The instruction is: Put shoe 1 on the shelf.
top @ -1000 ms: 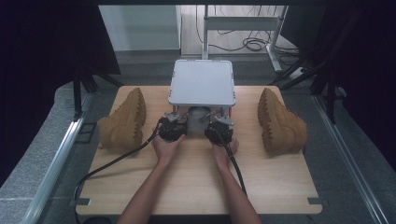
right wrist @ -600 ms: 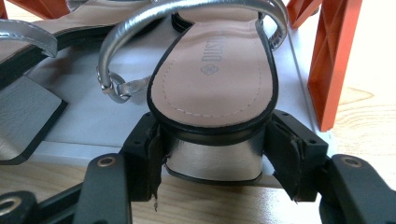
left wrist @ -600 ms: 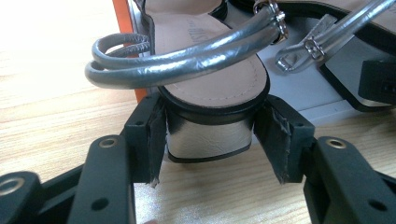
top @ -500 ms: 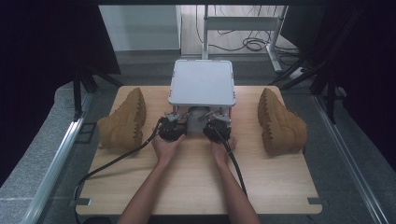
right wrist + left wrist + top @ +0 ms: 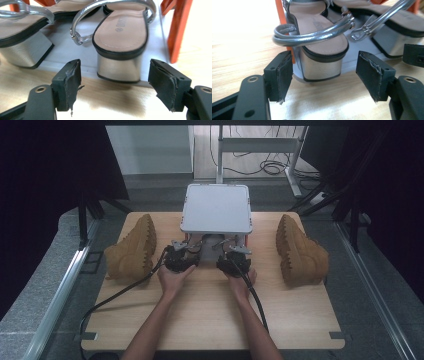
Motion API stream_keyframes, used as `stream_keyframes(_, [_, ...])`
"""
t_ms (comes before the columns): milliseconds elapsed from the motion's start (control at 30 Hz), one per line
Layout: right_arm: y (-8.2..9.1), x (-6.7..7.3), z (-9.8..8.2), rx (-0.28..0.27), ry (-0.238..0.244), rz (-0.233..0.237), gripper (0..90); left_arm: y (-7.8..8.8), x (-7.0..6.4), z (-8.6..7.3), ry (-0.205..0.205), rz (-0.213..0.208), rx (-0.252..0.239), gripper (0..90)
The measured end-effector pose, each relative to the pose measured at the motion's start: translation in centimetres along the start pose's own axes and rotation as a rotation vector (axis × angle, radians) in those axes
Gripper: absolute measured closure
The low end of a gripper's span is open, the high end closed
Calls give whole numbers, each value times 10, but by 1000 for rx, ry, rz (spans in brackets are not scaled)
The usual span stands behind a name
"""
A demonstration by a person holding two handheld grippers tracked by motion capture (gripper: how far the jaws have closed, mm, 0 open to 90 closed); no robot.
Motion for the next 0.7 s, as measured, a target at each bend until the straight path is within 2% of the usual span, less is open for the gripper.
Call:
stream_keyframes(33, [8,-3,-1,-12,-6,8,271,10,1,0,1,-13,-17,304])
stream_keyframes(67, [8,-3,-1,-12,-6,8,271,10,1,0,1,-13,-17,308])
stream_keyframes(167, [21,-9,-4,-38,-9,17,288,25,5,-1,4,-25,-38,323])
stream_keyframes(200, [29,-14,-6,-62,-13,21,335,29,6,-1,7,-24,-46,356])
stream_keyframes(267, [33,-17,-7,-73,-11,20,363,36,10,-1,14,-23,-55,387])
stream_keyframes(367, [42,-25,-10,-87,-5,18,499,42,17,-3,5,-19,-53,489])
stream_keyframes(400, [43,-30,-11,-85,-8,19,594,42,22,-5,9,-14,-39,597])
stream_keyframes(433, [43,-30,-11,-85,-8,19,594,42,22,-5,9,-14,-39,631])
stream_keyframes(467, [42,-35,-13,-75,-17,21,656,40,26,-6,16,-13,-21,671])
stream_keyframes(533, [40,-38,-15,-64,-24,28,722,38,27,-7,14,-14,-10,730])
stream_keyframes(567, [40,-38,-15,-64,-24,28,722,35,27,-8,16,-14,1,730])
stream_keyframes(633, [33,-40,-16,-47,-19,44,805,27,27,-9,13,-17,33,790])
stream_keyframes(667, [33,-40,-16,-47,-19,44,805,27,27,-9,13,-17,33,808])
stream_keyframes(700, [28,-40,-17,-37,-23,52,849,20,27,-10,8,-14,50,823])
Point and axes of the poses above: each handheld gripper's, and its own axes: y roughly backward along the jaws, z roughly out of its top, x roughly to its left, the point moved 4 cm from there along -y, roughly forward along the jaws, and after that the axes turned 11 degrees about y, right-handed, at the moved point
